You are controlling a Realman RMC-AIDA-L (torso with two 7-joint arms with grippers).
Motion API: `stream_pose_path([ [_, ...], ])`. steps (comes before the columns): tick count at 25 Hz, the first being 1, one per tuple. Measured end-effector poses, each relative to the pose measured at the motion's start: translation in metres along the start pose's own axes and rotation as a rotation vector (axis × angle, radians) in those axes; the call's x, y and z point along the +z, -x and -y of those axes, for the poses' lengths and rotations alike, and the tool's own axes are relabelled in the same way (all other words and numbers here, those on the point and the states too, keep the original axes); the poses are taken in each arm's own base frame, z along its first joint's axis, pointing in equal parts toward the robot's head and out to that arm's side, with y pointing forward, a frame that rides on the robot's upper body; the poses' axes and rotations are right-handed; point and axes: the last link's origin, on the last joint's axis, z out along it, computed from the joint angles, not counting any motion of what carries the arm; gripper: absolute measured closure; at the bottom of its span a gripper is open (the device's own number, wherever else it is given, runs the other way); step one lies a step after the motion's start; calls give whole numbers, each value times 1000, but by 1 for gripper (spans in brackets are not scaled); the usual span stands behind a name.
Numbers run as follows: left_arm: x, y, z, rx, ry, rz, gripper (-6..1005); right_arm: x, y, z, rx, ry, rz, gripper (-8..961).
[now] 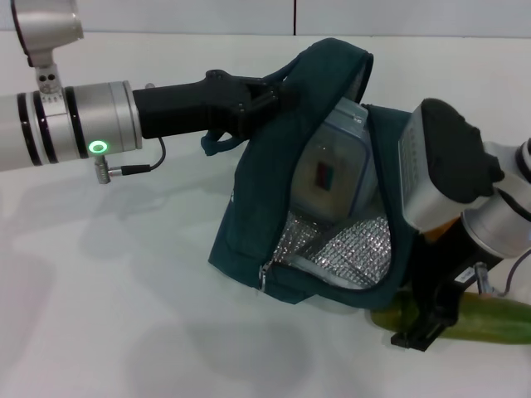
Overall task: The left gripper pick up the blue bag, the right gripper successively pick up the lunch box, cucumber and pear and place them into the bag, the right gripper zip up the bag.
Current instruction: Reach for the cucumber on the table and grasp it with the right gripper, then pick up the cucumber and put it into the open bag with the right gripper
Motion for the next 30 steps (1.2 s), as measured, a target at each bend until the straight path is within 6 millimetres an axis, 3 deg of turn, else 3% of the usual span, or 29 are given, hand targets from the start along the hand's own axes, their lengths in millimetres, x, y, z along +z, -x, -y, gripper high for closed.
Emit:
stream_pose_path([
  [14,0,-1,0,2,-1,-1,958,5,1,-2,-4,5,-10,113],
  [30,0,0,0,-1,0,-1,958,-8,1,-1,20,24,75,377],
])
